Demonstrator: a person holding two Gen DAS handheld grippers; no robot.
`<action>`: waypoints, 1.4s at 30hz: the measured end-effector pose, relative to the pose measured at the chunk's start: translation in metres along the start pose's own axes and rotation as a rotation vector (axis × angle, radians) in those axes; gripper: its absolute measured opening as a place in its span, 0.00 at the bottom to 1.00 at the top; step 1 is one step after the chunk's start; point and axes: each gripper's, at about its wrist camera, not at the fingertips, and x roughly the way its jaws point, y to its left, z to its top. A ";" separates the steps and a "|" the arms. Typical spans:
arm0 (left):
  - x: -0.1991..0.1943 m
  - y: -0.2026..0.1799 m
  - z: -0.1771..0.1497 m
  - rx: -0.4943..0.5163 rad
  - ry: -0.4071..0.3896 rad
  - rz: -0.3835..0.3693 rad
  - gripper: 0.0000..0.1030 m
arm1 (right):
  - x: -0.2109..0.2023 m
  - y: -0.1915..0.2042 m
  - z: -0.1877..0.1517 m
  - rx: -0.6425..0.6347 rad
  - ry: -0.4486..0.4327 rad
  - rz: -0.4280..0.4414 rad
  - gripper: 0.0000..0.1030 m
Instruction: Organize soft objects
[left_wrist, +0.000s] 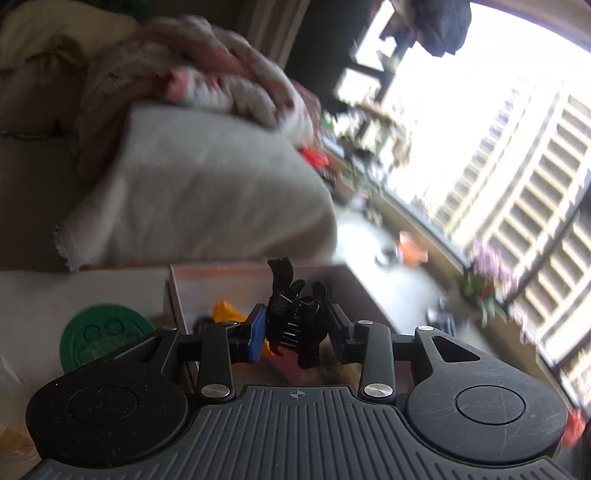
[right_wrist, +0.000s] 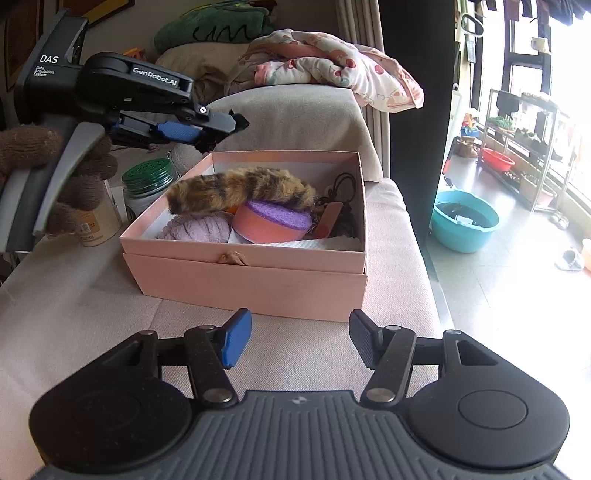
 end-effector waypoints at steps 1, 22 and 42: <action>0.007 -0.007 -0.009 0.043 0.067 0.002 0.38 | 0.001 0.001 0.000 0.001 0.004 -0.001 0.57; -0.052 -0.047 -0.049 0.187 -0.134 0.132 0.37 | -0.010 -0.005 -0.011 0.038 -0.008 0.007 0.59; -0.054 -0.052 -0.204 0.082 -0.042 0.444 0.73 | 0.004 0.025 -0.040 0.082 0.053 -0.155 0.92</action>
